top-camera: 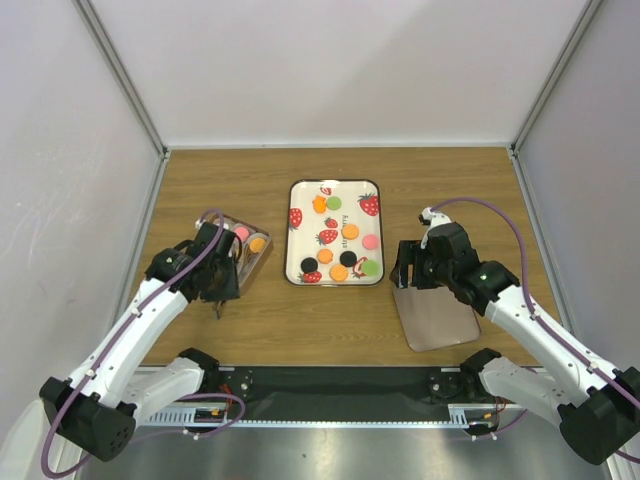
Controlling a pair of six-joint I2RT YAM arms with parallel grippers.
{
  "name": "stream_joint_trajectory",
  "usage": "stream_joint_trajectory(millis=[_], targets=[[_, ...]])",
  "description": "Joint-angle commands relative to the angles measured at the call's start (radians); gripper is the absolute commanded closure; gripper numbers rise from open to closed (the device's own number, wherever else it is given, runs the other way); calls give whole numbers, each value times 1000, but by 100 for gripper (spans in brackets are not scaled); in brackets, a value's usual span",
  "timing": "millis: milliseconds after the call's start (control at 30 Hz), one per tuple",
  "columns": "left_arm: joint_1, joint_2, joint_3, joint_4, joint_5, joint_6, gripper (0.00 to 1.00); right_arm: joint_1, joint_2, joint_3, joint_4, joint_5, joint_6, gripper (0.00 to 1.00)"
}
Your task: Pack the cookies
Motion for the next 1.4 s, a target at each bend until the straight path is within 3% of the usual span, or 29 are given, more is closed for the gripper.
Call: stream_joint_trajectory(millis=[0, 1367], targets=[[13, 0, -15, 41, 29, -19, 60, 5, -17, -2, 22, -6, 1, 27], [14, 3, -37, 63, 51, -17, 54, 13, -29, 0, 22, 1, 1, 27]])
